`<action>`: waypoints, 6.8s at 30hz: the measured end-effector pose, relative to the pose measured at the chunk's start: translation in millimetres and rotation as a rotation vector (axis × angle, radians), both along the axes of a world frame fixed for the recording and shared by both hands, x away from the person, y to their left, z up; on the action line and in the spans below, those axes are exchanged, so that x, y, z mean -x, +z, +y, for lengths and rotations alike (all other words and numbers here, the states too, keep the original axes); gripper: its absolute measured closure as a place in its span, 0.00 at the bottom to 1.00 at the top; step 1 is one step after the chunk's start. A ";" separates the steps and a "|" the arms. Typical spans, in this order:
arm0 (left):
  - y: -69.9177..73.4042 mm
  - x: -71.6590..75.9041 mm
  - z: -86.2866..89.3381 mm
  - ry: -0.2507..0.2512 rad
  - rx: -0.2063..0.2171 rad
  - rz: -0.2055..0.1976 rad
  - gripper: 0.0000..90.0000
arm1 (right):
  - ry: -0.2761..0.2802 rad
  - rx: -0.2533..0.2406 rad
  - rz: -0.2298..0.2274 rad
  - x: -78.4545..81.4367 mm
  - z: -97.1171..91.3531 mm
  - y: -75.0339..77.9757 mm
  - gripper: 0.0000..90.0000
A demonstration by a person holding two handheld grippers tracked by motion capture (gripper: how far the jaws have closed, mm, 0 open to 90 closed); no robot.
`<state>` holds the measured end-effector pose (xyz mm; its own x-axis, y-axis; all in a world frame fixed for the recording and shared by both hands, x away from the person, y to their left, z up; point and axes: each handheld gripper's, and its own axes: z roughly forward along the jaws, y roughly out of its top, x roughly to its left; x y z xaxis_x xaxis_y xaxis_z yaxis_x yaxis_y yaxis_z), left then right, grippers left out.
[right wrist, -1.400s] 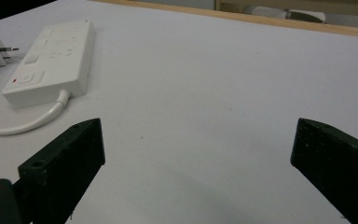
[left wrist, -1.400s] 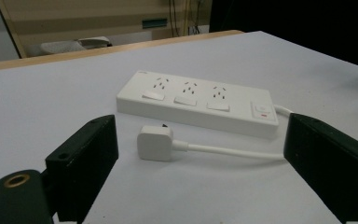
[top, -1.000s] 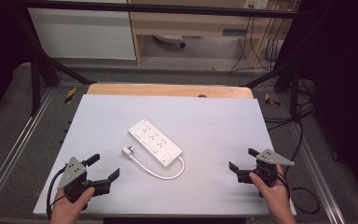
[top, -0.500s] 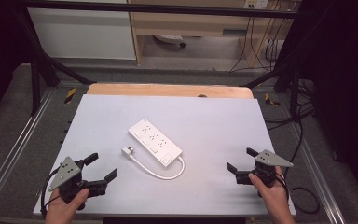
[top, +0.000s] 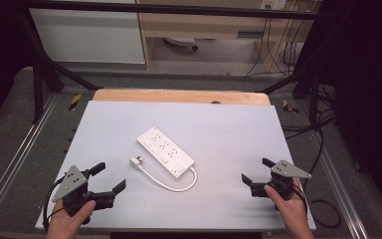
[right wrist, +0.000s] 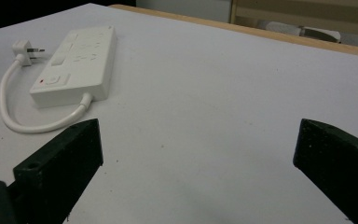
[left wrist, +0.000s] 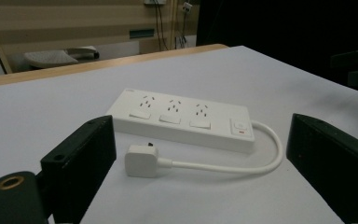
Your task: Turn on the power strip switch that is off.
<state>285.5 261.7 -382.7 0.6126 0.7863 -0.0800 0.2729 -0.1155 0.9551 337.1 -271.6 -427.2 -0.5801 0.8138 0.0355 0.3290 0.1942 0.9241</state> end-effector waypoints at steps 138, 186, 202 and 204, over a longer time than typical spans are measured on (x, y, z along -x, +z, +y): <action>20.0 -102.6 -71.6 -0.009 -0.075 0.106 0.29 | 0.013 -0.002 0.011 -0.1 1.1 -0.5 0.02; -29.2 -114.7 -100.0 -0.060 -0.179 0.200 0.89 | 0.015 0.007 0.023 -0.7 2.6 -1.7 0.02; -41.5 -121.1 -112.0 -0.073 -0.176 0.222 1.00 | 0.020 0.013 0.026 -1.3 3.0 -2.1 0.03; -43.0 -121.5 -113.5 -0.073 -0.177 0.231 1.00 | 0.020 0.012 0.026 -1.3 2.8 -2.1 0.03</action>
<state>407.0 148.1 -425.8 0.6496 0.7550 -0.0891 0.4654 -0.3023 0.8319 338.4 -268.8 -429.3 -0.5953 0.8025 0.0409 0.3490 0.2123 0.9127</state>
